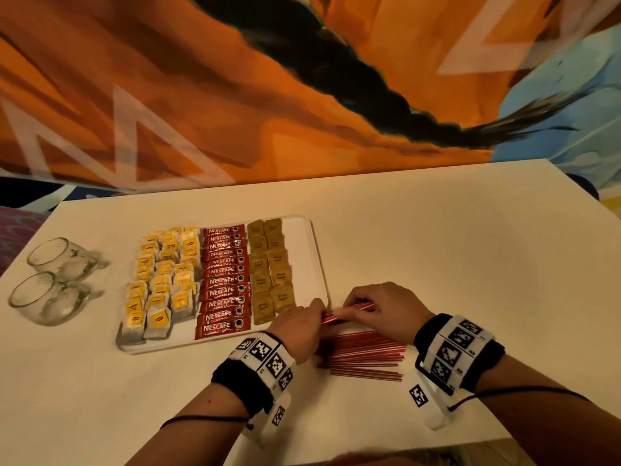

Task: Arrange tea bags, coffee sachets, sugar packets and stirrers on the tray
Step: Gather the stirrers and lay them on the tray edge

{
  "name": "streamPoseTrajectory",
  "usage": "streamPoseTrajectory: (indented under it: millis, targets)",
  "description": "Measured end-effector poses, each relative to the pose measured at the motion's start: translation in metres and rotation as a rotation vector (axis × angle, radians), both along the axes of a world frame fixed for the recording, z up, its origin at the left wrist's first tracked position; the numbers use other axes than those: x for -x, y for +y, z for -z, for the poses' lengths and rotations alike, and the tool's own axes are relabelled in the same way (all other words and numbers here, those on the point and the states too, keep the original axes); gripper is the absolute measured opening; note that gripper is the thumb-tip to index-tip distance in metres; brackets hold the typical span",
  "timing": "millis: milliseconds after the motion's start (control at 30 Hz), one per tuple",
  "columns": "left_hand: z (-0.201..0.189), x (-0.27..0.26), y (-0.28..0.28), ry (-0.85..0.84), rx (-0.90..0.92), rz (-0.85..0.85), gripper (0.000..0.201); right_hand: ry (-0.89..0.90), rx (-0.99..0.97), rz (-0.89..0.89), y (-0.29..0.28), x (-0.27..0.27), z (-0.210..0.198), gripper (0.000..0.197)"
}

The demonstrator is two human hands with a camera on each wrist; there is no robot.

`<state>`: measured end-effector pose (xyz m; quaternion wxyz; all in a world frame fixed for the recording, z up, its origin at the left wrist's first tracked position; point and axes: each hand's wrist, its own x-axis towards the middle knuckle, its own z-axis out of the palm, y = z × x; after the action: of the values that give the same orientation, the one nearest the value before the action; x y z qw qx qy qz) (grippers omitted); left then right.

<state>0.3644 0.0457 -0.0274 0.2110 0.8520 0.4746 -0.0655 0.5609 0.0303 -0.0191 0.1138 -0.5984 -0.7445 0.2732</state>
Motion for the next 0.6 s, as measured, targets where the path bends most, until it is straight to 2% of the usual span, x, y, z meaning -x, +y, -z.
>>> streamPoseTrajectory:
  millis: [133, 333, 367, 433, 467, 533, 600]
  targets:
    - [-0.011, 0.014, 0.003, -0.110, 0.130, -0.036, 0.025, -0.028, -0.154, 0.059, 0.009, 0.014, -0.007, 0.047]
    - [-0.020, 0.031, 0.006, -0.264, 0.322, -0.016, 0.025, -0.119, -0.157, 0.008, 0.028, 0.044, -0.016, 0.048]
    - [-0.018, 0.036, 0.008, -0.318, 0.358, -0.049, 0.023, -0.101, -0.172, 0.002, 0.031, 0.049, -0.019, 0.046]
    - [-0.016, 0.046, 0.012, -0.502, 0.492, -0.180, 0.022, 0.046, -0.256, 0.037, 0.034, 0.058, -0.025, 0.032]
    - [-0.016, 0.049, 0.012, -0.665, 0.610, -0.299, 0.020, 0.127, -0.302, 0.059, 0.034, 0.062, -0.027, 0.038]
    - [-0.020, 0.059, 0.014, -1.042, 0.874, -0.582, 0.018, 0.263, -0.315, 0.110, 0.032, 0.073, -0.030, 0.081]
    - [-0.028, 0.068, 0.019, -1.348, 1.047, -0.777, 0.019, 0.365, -0.256, 0.135, 0.028, 0.086, -0.034, 0.117]
